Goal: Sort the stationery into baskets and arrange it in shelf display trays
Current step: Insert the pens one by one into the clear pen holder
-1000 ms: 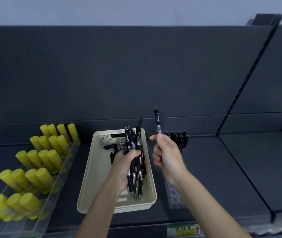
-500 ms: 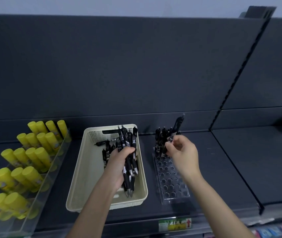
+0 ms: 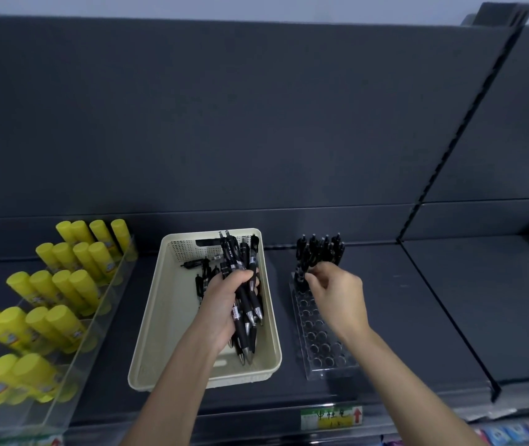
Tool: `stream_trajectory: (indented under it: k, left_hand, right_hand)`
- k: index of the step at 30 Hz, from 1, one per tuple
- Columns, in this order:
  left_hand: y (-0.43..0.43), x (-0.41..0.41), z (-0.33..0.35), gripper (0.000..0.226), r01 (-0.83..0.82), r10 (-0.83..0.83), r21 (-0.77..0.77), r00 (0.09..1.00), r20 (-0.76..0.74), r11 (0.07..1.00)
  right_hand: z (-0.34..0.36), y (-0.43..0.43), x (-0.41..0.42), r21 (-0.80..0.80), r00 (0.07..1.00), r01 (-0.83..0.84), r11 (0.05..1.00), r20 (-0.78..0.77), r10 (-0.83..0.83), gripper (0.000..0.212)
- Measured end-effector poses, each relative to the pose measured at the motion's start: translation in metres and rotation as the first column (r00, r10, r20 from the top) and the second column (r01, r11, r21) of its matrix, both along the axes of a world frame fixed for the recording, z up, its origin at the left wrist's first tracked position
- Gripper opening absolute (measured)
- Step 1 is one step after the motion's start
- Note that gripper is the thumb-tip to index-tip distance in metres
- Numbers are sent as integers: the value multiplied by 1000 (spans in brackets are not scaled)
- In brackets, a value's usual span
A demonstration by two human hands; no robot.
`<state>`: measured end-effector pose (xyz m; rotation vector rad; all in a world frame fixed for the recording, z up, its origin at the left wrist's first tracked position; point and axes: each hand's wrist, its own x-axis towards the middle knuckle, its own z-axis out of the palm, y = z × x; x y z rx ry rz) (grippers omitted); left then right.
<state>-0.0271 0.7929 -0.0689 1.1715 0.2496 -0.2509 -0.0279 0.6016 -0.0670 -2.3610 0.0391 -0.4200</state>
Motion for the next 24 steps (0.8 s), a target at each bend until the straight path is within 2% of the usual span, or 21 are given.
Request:
stream_trajectory:
  k: [7, 12, 18, 24]
  left_hand:
    - [1, 1, 2, 10, -11, 8, -62, 999, -36, 998]
    - [-1, 2, 3, 13, -14, 3, -176, 998, -60, 984]
    - [-1, 2, 4, 12, 28, -29, -120, 1000, -6, 992]
    - [0, 2, 4, 6, 54, -52, -84, 998, 29, 995]
  right_hand:
    - [-6, 3, 4, -85, 995, -10, 996, -103, 1, 11]
    - [-11, 4, 4, -92, 988, 12, 996, -153, -26, 10]
    - [-13, 5, 3, -84, 987, 18, 996, -158, -31, 11]
    - [-18, 3, 2, 11, 984, 51, 999, -170, -48, 16]
